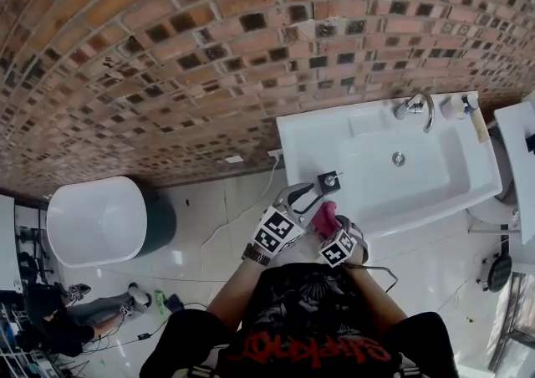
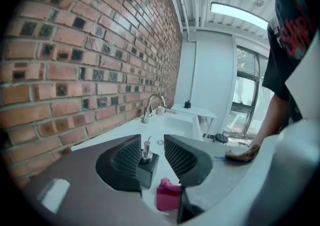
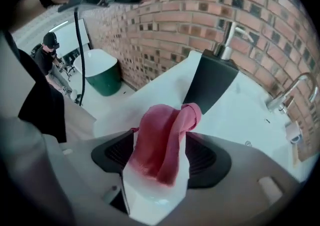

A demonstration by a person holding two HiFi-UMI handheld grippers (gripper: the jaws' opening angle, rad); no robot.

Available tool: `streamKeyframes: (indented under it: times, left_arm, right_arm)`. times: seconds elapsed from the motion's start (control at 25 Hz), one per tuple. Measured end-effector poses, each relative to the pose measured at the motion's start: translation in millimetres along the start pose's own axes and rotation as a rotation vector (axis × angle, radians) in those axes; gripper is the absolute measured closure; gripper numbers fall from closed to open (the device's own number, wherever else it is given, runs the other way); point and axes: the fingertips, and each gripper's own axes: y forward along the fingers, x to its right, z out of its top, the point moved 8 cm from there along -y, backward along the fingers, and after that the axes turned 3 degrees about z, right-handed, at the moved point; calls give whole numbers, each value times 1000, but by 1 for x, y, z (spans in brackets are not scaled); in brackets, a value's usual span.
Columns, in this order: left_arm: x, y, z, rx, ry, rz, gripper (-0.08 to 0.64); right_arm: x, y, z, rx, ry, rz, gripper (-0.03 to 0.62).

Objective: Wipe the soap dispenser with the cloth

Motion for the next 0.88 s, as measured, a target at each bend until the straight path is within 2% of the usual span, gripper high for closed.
streamKeyframes:
  times: [0.12,0.24,0.28,0.44,0.6,0.64,0.8,0.88]
  left_arm:
    - [-9,31,-17,-106,38,0,395]
    - [-14,63,-35,-229,99,-17,383]
    - [-14,73,-39,-259,123,-25,382]
    - [-16,100,-50,-336,172,-32,370]
    - [-18,109,-47,-334,236,22,371]
    - [-17,110,-47,-325,248,28,396]
    - [-13,108,-49,-281,233,9,416]
    - [-13,102,-51,-249,196,-10,420]
  right_arm:
    - [-1,28,2,-108,-68,-42,292]
    - [-4,37,4,-158,-141,-86,345]
    - [-4,37,3,-155,-145,-98,433]
    - [3,26,-3,-101,-65,-89,483]
    - [14,2,-10,9,43,-70,492]
    - [17,-6,-13,37,70,-68,492]
    - [27,-37,-24,137,149,-78,494]
    - [34,-54,-27,200,191,-86,497]
